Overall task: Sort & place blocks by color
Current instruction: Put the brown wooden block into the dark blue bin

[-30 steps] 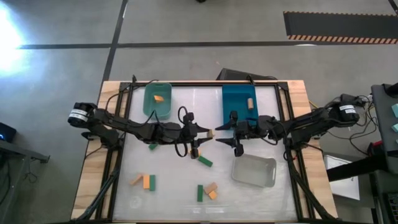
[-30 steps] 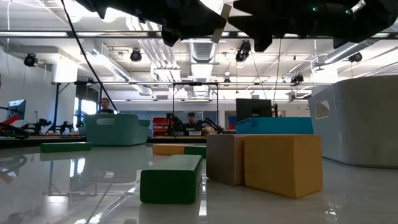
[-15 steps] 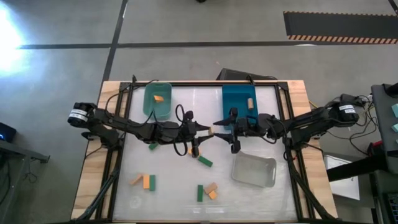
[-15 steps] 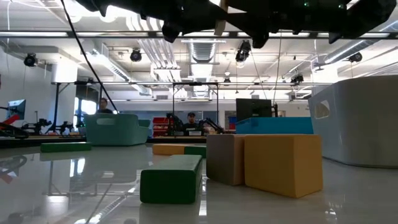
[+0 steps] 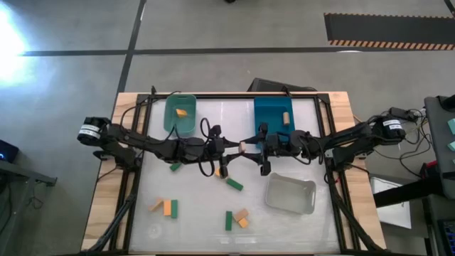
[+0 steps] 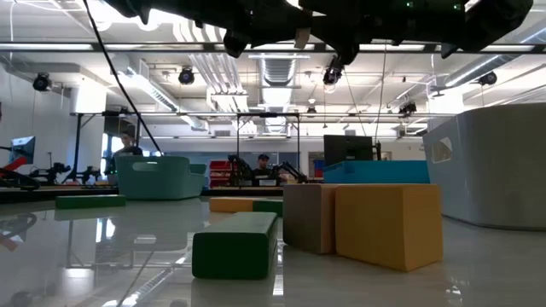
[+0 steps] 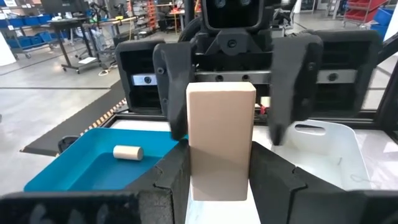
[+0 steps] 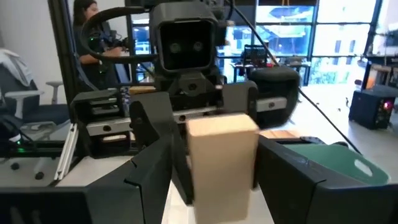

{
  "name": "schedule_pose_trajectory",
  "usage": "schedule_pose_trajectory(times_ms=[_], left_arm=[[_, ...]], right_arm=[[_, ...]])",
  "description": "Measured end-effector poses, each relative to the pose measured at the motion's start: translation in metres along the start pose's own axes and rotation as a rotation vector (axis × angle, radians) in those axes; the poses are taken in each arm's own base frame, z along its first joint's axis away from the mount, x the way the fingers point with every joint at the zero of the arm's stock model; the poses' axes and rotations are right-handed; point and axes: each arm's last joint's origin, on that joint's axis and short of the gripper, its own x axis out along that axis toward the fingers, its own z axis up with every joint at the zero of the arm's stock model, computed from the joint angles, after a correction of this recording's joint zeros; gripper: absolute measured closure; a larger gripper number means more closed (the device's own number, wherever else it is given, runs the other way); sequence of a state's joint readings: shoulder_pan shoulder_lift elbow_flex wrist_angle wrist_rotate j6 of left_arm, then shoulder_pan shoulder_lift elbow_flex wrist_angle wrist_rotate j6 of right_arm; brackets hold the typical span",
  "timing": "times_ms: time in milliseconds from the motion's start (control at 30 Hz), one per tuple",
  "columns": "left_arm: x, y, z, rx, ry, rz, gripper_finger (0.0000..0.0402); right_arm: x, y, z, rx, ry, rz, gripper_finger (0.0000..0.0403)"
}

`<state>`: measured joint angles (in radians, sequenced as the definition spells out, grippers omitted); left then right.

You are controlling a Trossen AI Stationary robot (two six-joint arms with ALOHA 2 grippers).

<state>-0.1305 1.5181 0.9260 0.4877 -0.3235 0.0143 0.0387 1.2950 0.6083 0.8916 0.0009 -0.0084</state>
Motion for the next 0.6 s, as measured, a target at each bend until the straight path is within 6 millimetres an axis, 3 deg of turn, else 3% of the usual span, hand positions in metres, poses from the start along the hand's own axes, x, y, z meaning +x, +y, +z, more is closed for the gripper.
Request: schedule_pose_trajectory(times_ms=[233,433,600], left_arm=[[0.0,-0.0001,-0.0019,0.002,0.02,0.0,0.0288],[0.0,-0.0002,-0.0025,0.002,0.026,-0.002,0.0286],[0.0001,0.0,-0.0025,0.0,0.024,0.001,0.0233]], right_arm=[[0.0018,-0.0005,0.0004,-0.037,0.0,0.0,0.0206],[0.0013,-0.0005,0.0017,-0.036,-0.006,0.003,0.0279],[0.0012,-0.0005,0.0001,-0.036,0.011,0.002,0.0281]])
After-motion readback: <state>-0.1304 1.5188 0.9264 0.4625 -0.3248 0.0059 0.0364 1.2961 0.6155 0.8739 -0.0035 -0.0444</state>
